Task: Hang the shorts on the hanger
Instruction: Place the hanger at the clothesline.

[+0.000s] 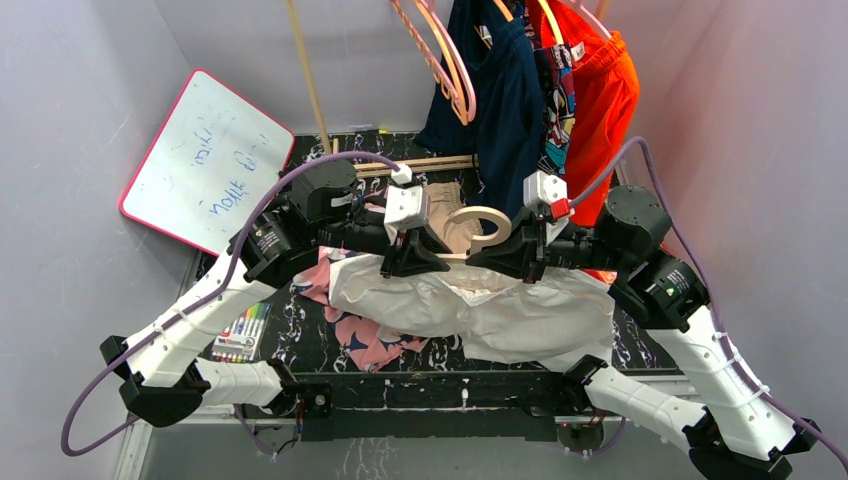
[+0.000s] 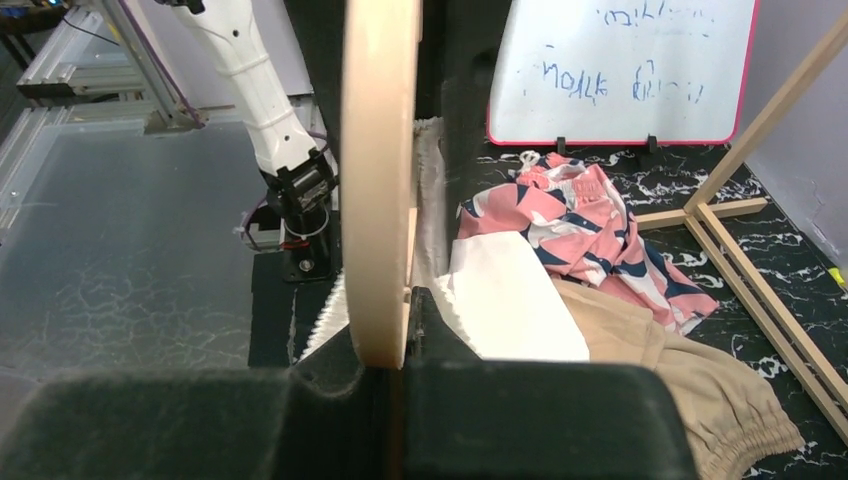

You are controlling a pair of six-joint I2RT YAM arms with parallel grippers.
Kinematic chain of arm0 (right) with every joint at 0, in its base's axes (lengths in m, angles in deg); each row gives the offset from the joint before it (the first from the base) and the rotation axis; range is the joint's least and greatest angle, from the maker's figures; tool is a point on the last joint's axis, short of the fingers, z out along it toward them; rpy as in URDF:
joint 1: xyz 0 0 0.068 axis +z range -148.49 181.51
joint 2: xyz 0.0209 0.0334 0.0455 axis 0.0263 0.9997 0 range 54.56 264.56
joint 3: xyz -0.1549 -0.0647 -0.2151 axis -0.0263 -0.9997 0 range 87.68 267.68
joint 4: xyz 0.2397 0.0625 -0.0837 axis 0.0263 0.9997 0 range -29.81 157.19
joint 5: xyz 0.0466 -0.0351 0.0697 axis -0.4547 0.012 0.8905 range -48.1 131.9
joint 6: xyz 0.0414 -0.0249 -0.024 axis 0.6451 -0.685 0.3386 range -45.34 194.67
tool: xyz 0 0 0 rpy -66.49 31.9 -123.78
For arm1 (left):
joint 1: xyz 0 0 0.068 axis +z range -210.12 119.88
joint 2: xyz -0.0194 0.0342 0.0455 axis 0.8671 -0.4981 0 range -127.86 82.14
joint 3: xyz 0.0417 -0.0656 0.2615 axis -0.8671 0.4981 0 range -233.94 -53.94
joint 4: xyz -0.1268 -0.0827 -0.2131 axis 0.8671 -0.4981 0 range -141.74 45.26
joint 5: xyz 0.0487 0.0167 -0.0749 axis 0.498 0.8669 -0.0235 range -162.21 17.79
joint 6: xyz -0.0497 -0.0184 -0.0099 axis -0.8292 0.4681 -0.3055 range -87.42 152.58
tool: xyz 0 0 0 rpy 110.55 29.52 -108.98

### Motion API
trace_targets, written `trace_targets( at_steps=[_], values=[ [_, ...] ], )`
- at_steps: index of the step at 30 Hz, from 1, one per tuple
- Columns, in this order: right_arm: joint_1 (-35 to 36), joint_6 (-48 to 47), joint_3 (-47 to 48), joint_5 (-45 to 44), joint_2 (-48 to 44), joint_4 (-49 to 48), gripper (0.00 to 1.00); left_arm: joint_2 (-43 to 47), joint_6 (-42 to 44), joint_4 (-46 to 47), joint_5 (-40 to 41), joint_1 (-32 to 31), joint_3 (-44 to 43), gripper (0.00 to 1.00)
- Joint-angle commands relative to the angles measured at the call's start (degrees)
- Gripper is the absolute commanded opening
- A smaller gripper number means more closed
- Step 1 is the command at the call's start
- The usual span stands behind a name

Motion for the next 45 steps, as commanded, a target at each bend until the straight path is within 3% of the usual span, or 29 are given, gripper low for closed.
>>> trace_targets(
  at_steps=[1, 4, 5, 9, 12, 17, 21, 31, 45],
  values=[
    [0.54, 1.4, -0.24, -4.73, -0.83, -3.05, 0.0, 2.67, 0.16, 7.49, 3.17, -0.25, -1.15, 0.55],
    [0.6, 2.32, -0.63, -10.94, -2.04, -6.03, 0.0, 5.8, 1.14, 7.84, 9.61, -0.2, 1.85, 0.96],
    [0.61, 2.45, -0.31, -14.13, -2.11, -6.86, 0.0, 6.8, 1.83, 7.67, 12.04, -0.2, 2.25, 0.98],
    [0.58, 2.42, 3.43, -25.31, 0.62, -8.29, 0.0, 11.83, 4.22, 8.03, 23.3, -0.27, 2.0, 0.98],
    [0.58, 4.14, 8.14, -33.31, 4.89, -9.08, 0.0, 17.98, 6.08, 13.43, 36.88, -0.21, 4.59, 0.98],
    [0.6, 7.88, 17.38, -38.05, 13.85, -9.13, 0.0, 33.46, 10.92, 33.95, 60.95, -0.25, 20.28, 0.98],
    [0.59, 11.28, 23.51, -40.98, 20.35, -11.06, 0.0, 37.09, 13.76, 35.13, 72.22, -0.24, 24.63, 0.98],
    [0.57, 15.71, 34.5, -46.12, 34.67, -21.55, 0.0, 41.05, 15.42, 34.19, 79.79, -0.28, 36.14, 0.98],
    [0.48, 15.79, 54.19, -53.52, 54.6, -30.17, 0.0, 44.38, 10.55, 33.27, 82.66, -0.2, 51.08, 0.98]
  ],
)
